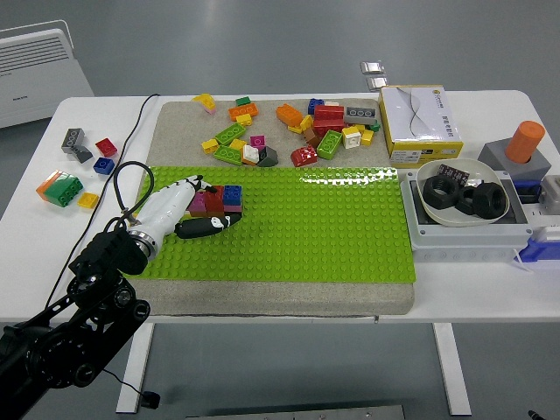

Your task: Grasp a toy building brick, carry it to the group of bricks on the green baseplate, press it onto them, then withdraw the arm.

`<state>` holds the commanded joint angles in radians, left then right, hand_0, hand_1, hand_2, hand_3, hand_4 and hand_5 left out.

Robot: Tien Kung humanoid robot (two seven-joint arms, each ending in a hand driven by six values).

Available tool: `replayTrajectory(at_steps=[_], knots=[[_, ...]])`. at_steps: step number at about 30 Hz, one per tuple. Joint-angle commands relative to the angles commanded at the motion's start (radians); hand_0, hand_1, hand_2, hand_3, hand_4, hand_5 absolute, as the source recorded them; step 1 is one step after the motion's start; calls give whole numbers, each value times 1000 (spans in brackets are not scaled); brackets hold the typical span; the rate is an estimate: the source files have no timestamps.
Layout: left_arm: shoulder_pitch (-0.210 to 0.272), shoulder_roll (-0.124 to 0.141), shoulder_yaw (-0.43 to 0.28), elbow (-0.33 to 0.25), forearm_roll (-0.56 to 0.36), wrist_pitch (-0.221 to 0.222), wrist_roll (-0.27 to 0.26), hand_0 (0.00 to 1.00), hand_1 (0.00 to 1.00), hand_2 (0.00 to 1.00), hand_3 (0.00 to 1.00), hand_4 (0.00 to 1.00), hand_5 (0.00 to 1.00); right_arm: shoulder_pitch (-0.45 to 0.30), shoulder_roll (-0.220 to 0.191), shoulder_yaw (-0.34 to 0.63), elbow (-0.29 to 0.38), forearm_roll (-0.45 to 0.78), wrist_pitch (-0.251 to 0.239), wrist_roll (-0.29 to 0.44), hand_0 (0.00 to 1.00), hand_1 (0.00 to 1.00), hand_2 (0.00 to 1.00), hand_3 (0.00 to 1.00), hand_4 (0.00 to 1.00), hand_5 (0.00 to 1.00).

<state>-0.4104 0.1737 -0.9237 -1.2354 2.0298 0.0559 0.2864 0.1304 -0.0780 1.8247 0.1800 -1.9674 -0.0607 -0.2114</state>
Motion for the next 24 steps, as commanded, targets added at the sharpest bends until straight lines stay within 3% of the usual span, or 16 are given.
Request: replayTrajectory(at_steps=[15,21,24], knots=[[18,2,-37,-72,56,9,21,951,976,994,698,940,699,-5,3,3,0,-6,2,1,516,608,722,797,898,948],[73,17,-98,-179,55,38,2,949,968,989,711,930,653,-9,8,8,0,-15,7,1,516,610,727,798,900,948],[125,39,-151,-242,8,74,-51,949,968,989,711,930,653,-15,14,-28,0,23,6,-2,516,610,727,798,900,948]])
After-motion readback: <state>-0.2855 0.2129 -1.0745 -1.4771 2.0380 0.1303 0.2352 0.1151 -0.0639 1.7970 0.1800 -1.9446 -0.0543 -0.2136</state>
